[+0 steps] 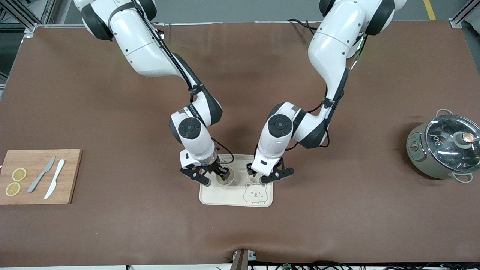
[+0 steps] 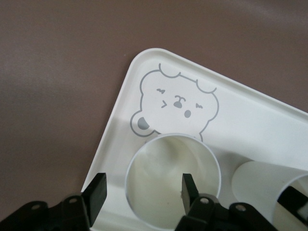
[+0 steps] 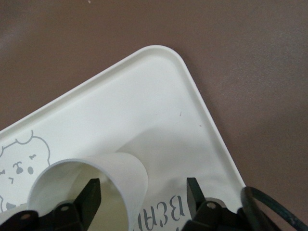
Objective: Place white IKEA cup upright on tray with both arms
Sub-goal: 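Lower both held cups upright onto the tray with both grippers, then open both grippers to release the cups on the tray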
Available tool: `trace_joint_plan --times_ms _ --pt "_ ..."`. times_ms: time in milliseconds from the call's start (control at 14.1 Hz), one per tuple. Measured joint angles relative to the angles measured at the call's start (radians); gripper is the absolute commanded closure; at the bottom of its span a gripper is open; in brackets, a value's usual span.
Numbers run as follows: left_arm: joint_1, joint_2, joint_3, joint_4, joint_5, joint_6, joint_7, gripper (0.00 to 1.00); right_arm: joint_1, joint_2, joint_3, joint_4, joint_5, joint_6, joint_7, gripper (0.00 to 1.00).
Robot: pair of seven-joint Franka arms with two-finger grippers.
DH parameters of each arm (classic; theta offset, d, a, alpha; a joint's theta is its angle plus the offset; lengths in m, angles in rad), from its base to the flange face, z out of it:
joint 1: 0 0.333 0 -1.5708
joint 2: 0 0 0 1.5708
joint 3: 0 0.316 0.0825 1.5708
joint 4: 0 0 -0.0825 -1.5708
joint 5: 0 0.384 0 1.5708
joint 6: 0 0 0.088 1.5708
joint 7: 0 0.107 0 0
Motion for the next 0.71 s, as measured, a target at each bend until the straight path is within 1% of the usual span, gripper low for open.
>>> trace_joint_plan --times_ms 567,709 --pt "0.002 -0.098 0.005 0.005 0.002 -0.148 0.000 0.32 0.000 0.000 0.000 0.012 -0.015 0.001 0.000 0.00" --pt "0.007 -0.143 0.010 0.007 0.002 -0.218 0.011 0.32 0.000 -0.002 0.000 0.020 -0.015 -0.006 0.000 0.00"
